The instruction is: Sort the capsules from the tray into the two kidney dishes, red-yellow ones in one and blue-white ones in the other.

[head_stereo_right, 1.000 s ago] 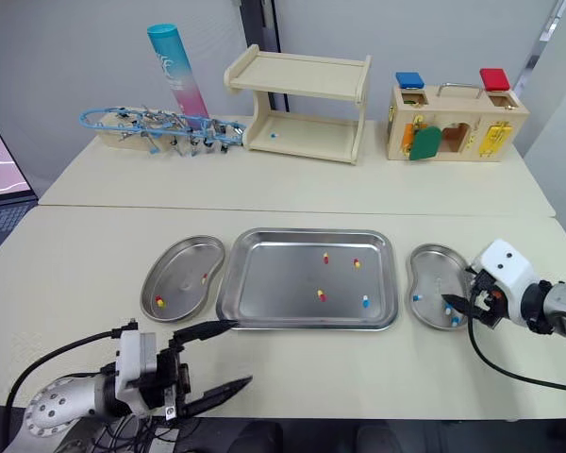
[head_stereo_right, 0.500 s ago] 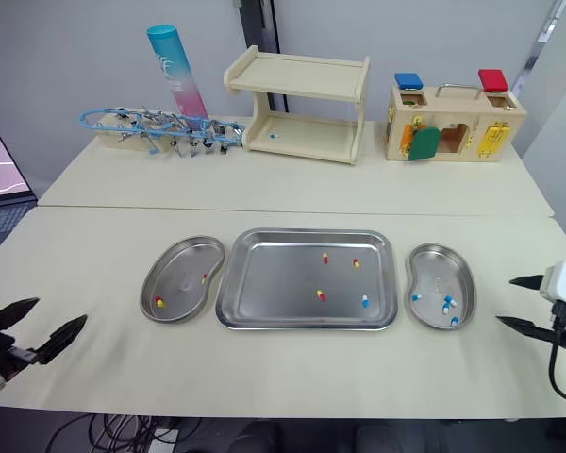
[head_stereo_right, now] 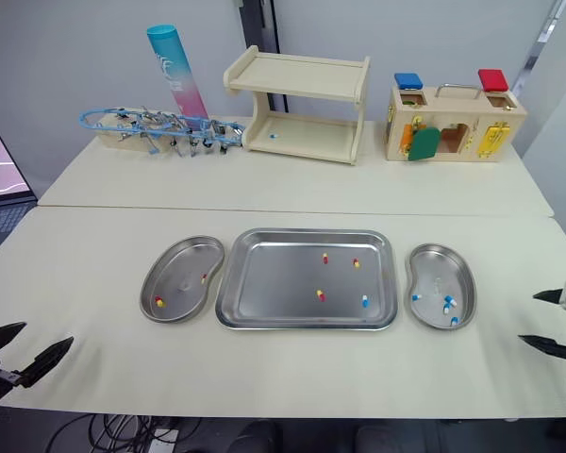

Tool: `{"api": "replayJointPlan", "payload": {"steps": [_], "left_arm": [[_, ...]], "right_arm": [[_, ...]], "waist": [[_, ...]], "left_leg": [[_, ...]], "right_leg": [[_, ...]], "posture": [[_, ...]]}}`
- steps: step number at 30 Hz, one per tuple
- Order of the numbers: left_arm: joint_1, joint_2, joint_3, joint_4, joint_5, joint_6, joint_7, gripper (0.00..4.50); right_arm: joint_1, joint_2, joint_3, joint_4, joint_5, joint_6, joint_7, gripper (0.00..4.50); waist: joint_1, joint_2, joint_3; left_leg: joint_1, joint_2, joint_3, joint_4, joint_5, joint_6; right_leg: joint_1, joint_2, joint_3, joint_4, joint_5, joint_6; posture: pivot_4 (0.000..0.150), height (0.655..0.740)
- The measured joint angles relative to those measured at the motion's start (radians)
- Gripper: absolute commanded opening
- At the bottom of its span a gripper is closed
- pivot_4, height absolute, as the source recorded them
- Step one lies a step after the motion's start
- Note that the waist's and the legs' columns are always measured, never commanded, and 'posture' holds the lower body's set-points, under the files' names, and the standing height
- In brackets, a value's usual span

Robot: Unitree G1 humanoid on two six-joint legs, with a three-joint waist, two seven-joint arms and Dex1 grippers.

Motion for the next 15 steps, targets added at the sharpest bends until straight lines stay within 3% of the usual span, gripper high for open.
{"api": "replayJointPlan", "payload": {"steps": [7,15], "left_arm": [[-0.030,0.019,-0.015,-0.093,-0.021,0.052,-0.053,4.50],[-0.127,0.015,-0.154,-0.274,-0.060,0.155,-0.089,4.50]], "right_arm": [[0.048,0.021,-0.018,-0.124,0.061,0.043,0.008,4.45],[0.143,0.183,-0.020,-0.575,0.222,0.162,-0.062,4.45]], "waist": [[0.002,0.000,0.000],[0.005,0.000,0.000]], "left_leg": [[0.000,0.000,0.000,0.000,0.000,0.000],[-0.001,0.000,-0.001,0.000,0.000,0.000]], "right_leg": [[0.000,0.000,0.000,0.000,0.000,0.000],[0.001,0.000,-0.001,0.000,0.000,0.000]], "posture": [[0.150,0.7400],[0.150,0.7400]]}}
